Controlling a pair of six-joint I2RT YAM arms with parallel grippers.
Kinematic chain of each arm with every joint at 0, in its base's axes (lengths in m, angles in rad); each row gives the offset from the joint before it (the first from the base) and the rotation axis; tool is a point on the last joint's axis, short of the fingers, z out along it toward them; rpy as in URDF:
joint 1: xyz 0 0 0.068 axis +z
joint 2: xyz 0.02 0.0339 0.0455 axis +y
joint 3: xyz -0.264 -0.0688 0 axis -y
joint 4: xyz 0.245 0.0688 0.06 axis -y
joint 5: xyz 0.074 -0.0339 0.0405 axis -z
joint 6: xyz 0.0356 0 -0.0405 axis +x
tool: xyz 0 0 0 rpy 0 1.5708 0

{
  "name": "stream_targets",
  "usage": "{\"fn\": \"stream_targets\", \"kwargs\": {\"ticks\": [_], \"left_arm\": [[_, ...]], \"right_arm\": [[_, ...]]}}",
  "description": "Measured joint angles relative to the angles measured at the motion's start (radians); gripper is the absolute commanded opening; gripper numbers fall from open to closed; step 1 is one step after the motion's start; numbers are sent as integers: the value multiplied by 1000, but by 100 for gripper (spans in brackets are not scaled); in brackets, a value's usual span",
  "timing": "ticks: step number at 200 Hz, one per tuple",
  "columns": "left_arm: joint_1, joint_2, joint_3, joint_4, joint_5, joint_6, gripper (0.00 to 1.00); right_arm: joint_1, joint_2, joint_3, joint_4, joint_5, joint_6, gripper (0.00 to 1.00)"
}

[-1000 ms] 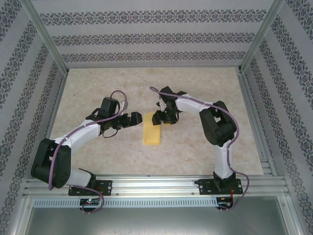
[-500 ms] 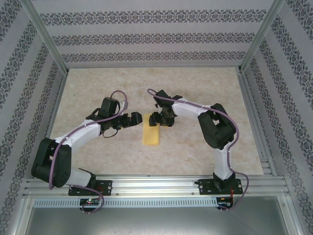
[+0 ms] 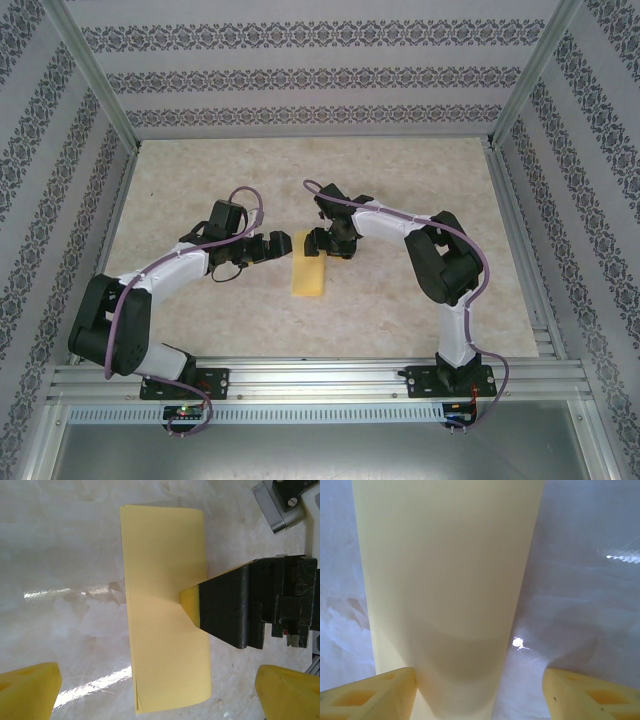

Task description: Fold a paper plane with a square sheet of paper (pick it up from the middle)

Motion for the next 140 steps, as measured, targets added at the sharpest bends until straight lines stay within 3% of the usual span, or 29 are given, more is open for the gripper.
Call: {"fn": "stream_targets", "kwargs": {"ticks": [140], "left_arm": [[0,13,0,2,3,0,100]], "right_arm": [[16,23,34,-40,41,1,71]]}}
